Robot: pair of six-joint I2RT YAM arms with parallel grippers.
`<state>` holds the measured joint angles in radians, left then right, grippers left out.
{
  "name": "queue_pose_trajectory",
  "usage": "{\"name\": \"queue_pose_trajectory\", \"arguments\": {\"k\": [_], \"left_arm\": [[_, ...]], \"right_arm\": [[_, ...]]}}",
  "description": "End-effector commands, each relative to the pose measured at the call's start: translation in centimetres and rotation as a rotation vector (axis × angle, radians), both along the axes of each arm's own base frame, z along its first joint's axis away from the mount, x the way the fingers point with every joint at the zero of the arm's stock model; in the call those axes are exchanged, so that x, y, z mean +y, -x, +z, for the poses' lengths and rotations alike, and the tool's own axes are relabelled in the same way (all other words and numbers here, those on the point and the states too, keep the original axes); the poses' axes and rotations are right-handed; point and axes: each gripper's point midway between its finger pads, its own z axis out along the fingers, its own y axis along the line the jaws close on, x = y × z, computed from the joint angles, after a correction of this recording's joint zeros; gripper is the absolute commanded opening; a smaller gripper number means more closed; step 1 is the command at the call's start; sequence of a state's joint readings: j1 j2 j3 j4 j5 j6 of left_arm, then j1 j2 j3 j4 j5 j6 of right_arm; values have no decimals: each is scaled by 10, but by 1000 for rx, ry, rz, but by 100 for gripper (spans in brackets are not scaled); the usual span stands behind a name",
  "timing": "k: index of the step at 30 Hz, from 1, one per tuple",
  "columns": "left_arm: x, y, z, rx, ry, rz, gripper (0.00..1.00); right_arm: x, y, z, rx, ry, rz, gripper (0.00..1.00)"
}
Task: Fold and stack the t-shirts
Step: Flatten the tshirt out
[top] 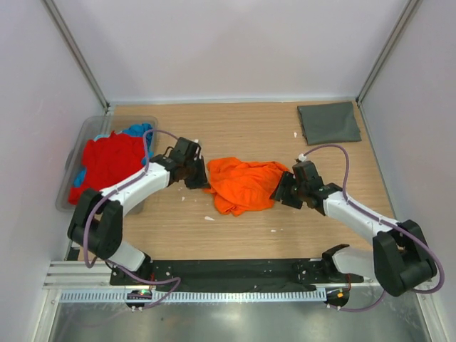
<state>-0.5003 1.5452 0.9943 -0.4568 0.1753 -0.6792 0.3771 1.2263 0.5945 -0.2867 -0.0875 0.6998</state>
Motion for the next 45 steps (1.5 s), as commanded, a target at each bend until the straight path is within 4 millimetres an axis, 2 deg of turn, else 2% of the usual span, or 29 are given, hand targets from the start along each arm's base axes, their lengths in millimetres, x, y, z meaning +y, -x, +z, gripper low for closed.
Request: {"name": "queue_pose_trajectory", "arguments": {"k": [1, 4, 7, 11, 13, 15, 18, 19, 20, 21, 22, 23, 24, 25, 26, 28, 29, 31, 32, 33, 35, 36, 41, 44, 45], "left_arm": [[-4, -12, 63, -152, 52, -11, 0], [-10, -10, 88, -195, 106, -24, 0], [-16, -8, 105, -212, 155, -41, 0], [-22, -5, 123, -237, 204, -61, 0], [-23, -6, 132, -258, 217, -63, 0], [-20, -8, 135, -278, 203, -62, 0], [-1, -12, 118, -257, 92, -3, 1], [3, -12, 115, -252, 77, 4, 7], [11, -14, 112, -244, 61, 22, 14], [19, -14, 114, -244, 54, 43, 16], [25, -17, 117, -243, 63, 64, 18], [42, -25, 121, -245, 79, 117, 27], [46, -27, 129, -245, 128, 131, 33], [55, -29, 139, -263, 161, 158, 35], [78, -39, 146, -276, 176, 230, 38], [95, -45, 160, -306, 207, 292, 44], [110, -51, 161, -315, 204, 339, 48], [121, -56, 164, -321, 233, 385, 49], [122, -58, 162, -313, 246, 384, 50], [122, -59, 161, -312, 254, 385, 51], [121, -61, 156, -297, 262, 373, 52], [120, -62, 153, -291, 265, 368, 52], [112, -60, 140, -257, 280, 318, 53], [110, -59, 130, -235, 274, 280, 53], [108, -58, 127, -231, 272, 256, 53]], "right_arm": [[16, 3, 17, -74, -75, 11, 57], [22, 11, 22, -90, -97, 14, 57], [29, 12, 29, -99, -114, 11, 56], [45, 18, 34, -147, -85, 69, 57], [46, 16, 32, -180, -48, 94, 58], [52, 18, 35, -210, -24, 132, 60], [63, 11, 47, -257, 2, 180, 61], [71, 12, 47, -264, 30, 217, 61], [82, 5, 60, -313, 55, 264, 61], [84, -2, 64, -350, 106, 270, 61], [98, 1, 57, -350, 147, 330, 60], [110, -8, 72, -405, 178, 378, 60], [115, -15, 77, -437, 220, 389, 60], [130, -10, 79, -462, 253, 446, 59], [144, -20, 84, -492, 300, 469, 60], [157, -27, 84, -542, 415, 547, 61], [175, -28, 80, -548, 446, 594, 61], [185, -32, 75, -549, 515, 660, 62], [199, -32, 80, -564, 520, 686, 62], [200, -32, 64, -530, 566, 715, 62], [207, -34, 61, -526, 602, 731, 62], [207, -32, 51, -505, 627, 746, 62], [203, -33, 49, -506, 672, 716, 57], [201, -34, 52, -512, 668, 690, 44], [198, -37, 53, -517, 683, 669, 34]]}}
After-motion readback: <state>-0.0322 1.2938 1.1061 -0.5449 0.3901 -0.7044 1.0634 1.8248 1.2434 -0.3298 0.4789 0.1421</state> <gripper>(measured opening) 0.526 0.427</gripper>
